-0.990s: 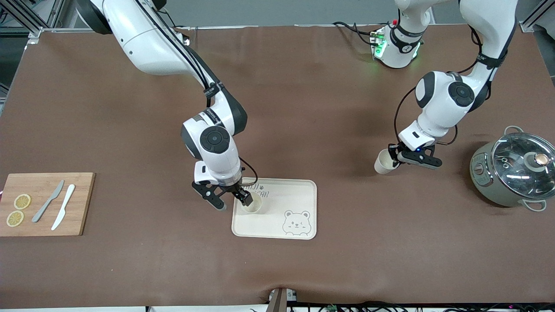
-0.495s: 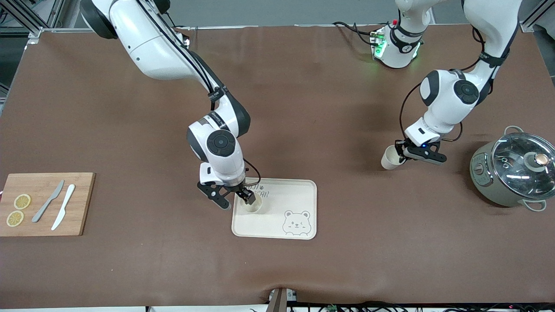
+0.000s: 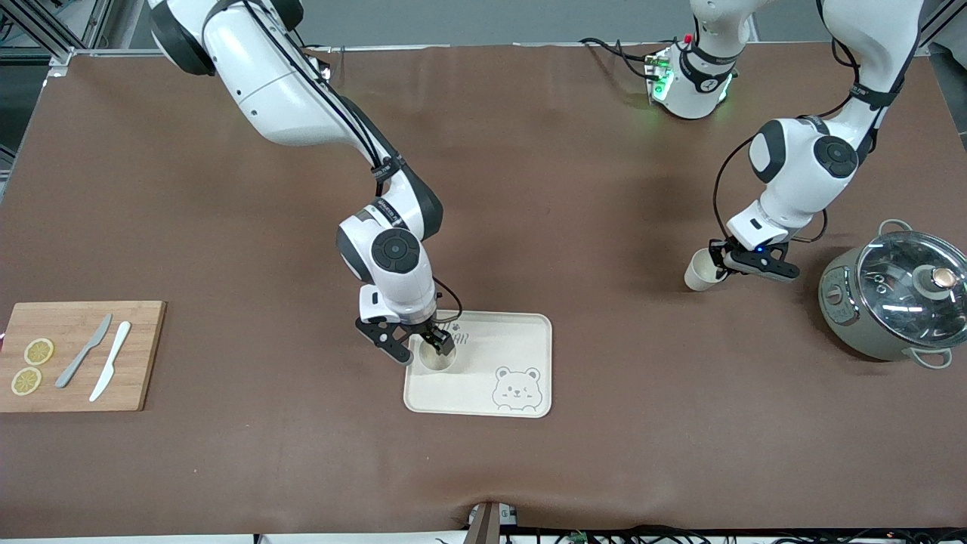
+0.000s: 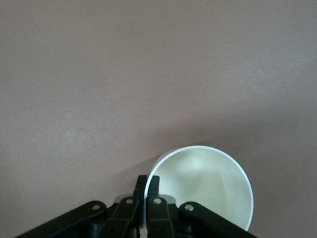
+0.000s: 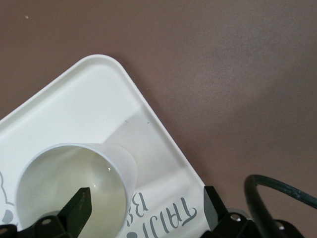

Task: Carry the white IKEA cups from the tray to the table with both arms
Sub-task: 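Close the right gripper on the second cup's rim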

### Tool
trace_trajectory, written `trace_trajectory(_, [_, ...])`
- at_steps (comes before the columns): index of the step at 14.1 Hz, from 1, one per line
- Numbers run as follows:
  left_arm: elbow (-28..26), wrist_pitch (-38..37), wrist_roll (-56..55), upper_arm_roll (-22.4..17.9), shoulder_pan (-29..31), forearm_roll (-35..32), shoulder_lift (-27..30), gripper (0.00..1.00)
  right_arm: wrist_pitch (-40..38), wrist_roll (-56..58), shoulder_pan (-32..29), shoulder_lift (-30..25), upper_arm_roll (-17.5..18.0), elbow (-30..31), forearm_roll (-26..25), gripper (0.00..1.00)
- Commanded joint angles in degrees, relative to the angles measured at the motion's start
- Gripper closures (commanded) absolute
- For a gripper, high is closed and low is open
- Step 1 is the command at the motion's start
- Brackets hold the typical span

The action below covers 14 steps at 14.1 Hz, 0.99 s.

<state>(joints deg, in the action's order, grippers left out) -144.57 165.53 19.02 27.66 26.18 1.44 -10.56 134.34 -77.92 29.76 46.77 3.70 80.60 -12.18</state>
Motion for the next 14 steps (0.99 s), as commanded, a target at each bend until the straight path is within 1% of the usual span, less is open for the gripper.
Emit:
trace_trajectory(1, [-1.94, 0.76, 1.2, 1.43, 0.89, 1.63, 2.03, 1.0, -0.31, -0.92, 0.48, 0.69, -0.45, -1.5, -1.44, 0.0])
trace_trajectory(2, [-2.03, 0.76, 1.2, 1.34, 0.89, 1.63, 1.95, 1.0, -0.31, -0.83, 0.48, 0.61, -0.45, -1.59, -1.44, 0.05])
trace_trajectory(4, [-2.56, 0.76, 1.11, 1.43, 0.98, 1.63, 2.03, 1.0, -0.31, -0.92, 0.48, 0.61, -0.45, -1.59, -1.44, 0.3])
trace_trajectory(6, [-2.73, 0.67, 1.2, 1.34, 0.98, 1.63, 2.03, 1.0, -0.31, -1.01, 0.48, 0.61, -0.45, -1.59, -1.44, 0.5])
trace_trajectory(8, [-3.08, 0.67, 1.28, 1.34, 0.98, 1.63, 2.03, 1.0, -0.31, -1.1, 0.48, 0.61, -0.45, -1.59, -1.44, 0.58])
trace_trajectory(11, [-3.09, 0.67, 1.28, 1.34, 0.98, 1.63, 1.86, 1.0, -0.31, -1.01, 0.48, 0.61, -0.45, -1.59, -1.44, 0.74])
trace_trajectory(12, [-3.09, 0.67, 1.28, 1.34, 0.98, 1.63, 1.68, 1.0, -0.31, -1.18, 0.48, 0.61, -0.45, -1.59, -1.44, 0.81])
trace_trajectory(14, [-2.91, 0.67, 1.37, 1.34, 0.98, 1.63, 1.51, 1.0, -0.31, -1.36, 0.48, 0.61, -0.45, -1.59, -1.44, 0.9])
